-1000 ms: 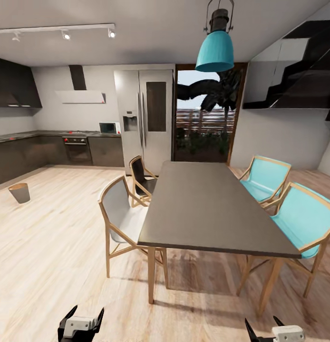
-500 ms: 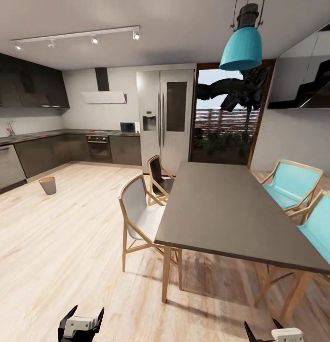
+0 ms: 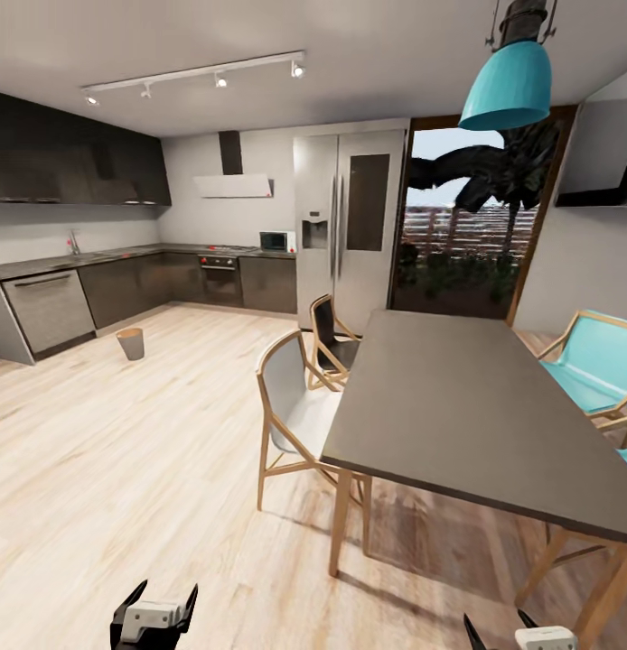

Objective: Put the three can of soda from the living room inside the tash can in the kitchen.

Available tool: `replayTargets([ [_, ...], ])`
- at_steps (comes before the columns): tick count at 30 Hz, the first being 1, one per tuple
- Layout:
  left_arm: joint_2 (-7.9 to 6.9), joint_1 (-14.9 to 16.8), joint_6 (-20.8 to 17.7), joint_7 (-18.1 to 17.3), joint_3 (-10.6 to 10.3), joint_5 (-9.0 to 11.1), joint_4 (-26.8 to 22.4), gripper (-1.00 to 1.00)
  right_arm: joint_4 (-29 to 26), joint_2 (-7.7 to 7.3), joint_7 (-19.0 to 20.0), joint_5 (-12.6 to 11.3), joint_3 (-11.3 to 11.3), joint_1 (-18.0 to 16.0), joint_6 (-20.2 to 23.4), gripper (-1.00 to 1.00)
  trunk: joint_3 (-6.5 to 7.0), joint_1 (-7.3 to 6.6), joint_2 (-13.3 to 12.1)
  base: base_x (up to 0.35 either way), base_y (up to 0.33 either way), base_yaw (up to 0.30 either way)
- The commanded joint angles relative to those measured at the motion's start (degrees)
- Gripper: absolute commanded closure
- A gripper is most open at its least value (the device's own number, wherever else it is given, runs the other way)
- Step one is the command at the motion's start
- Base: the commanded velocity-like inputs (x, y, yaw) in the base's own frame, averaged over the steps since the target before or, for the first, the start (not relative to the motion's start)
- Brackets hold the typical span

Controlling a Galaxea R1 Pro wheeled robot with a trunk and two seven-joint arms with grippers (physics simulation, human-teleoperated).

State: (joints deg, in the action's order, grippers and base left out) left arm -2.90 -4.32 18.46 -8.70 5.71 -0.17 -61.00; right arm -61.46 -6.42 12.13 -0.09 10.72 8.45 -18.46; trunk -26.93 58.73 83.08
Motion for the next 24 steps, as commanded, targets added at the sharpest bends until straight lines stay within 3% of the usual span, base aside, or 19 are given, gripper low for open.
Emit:
replayTargets([
  [1, 0.02, -0.01, 0.00, 0.00, 0.00, 0.00, 0.00, -1.00, 0.03, 0.00, 0.00, 0.00, -0.01, 0.00, 0.00, -1.00, 0.00, 0.00, 0.00, 0.000, 0.000, 0.054],
  [24, 0.08, 0.00, 0.00, 0.08, 0.00, 0.00, 0.58, -1.00, 0.94, 0.08, 0.00, 0.16, -0.31, -0.10, 0.08, -1.00, -0.52, 0.00, 0.00, 0.000, 0.000, 0.005],
])
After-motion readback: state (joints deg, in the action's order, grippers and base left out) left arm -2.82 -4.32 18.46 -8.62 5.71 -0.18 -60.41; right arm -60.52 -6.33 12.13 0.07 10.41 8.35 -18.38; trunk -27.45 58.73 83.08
